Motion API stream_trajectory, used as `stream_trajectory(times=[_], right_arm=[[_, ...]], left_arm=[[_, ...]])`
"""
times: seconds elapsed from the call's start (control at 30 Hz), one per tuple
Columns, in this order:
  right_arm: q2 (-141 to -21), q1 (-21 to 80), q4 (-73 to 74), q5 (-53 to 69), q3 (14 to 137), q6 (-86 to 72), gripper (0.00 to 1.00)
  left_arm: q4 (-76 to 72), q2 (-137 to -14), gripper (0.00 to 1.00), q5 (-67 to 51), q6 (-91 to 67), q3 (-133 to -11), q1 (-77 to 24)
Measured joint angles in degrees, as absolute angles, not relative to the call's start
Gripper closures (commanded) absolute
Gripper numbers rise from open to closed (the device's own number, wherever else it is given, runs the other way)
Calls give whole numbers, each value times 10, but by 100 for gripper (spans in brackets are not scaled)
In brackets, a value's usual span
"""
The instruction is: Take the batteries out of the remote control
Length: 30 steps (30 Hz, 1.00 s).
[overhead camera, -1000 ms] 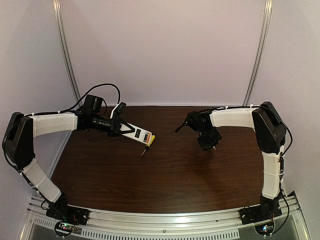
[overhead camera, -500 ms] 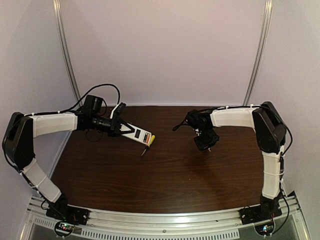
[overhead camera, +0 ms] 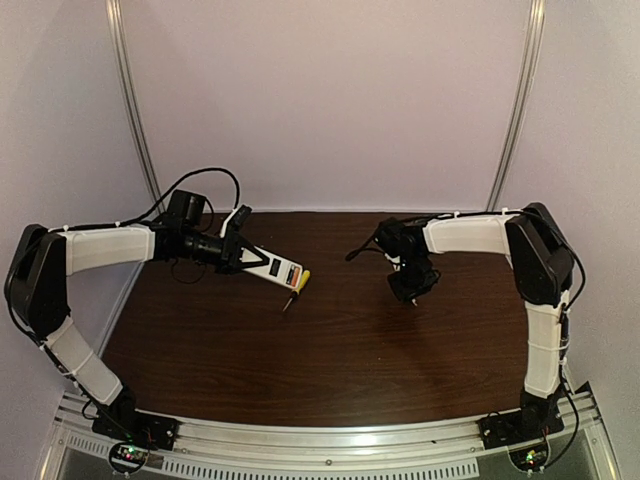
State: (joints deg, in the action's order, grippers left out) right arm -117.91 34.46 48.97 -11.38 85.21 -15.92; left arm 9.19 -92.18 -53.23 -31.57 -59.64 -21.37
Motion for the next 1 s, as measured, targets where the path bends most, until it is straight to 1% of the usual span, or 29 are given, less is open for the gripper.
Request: stream_trajectory(times=[0.17, 0.33, 0.43, 0.67, 0.7, 0.73, 0.77, 0.8, 0.83, 1.0], right_arm=[[-1175, 341, 487, -102, 847, -158, 68], [-1158, 339, 480, -85, 837, -157, 57], [-1144, 338, 477, -74, 834, -158, 53], [-1107, 333, 458, -34, 823, -158, 33], [-1100, 333, 455, -29, 821, -158, 30], [-1089, 332, 451, -20, 819, -159, 23], [-1088, 331, 450, -19, 818, -158, 14], [-1081, 330, 448, -15, 818, -156, 4], [-1075, 329, 446, -12, 818, -159, 1], [-1043, 327, 434, -8, 804, -161, 0]], left_arm=[[93, -922, 100, -529, -316, -596, -214], [99, -922, 100, -527, -316, -596, -214], [105, -922, 100, -527, -316, -596, -214], [114, -922, 100, -522, -315, -597, -214], [116, -922, 100, -521, -315, -597, -214], [117, -922, 100, -520, -315, -597, -214], [117, -922, 100, -519, -315, -597, -214], [117, -922, 100, -517, -315, -597, -214], [117, -922, 100, -515, -315, -597, -214], [119, -922, 100, -509, -315, -597, -217]])
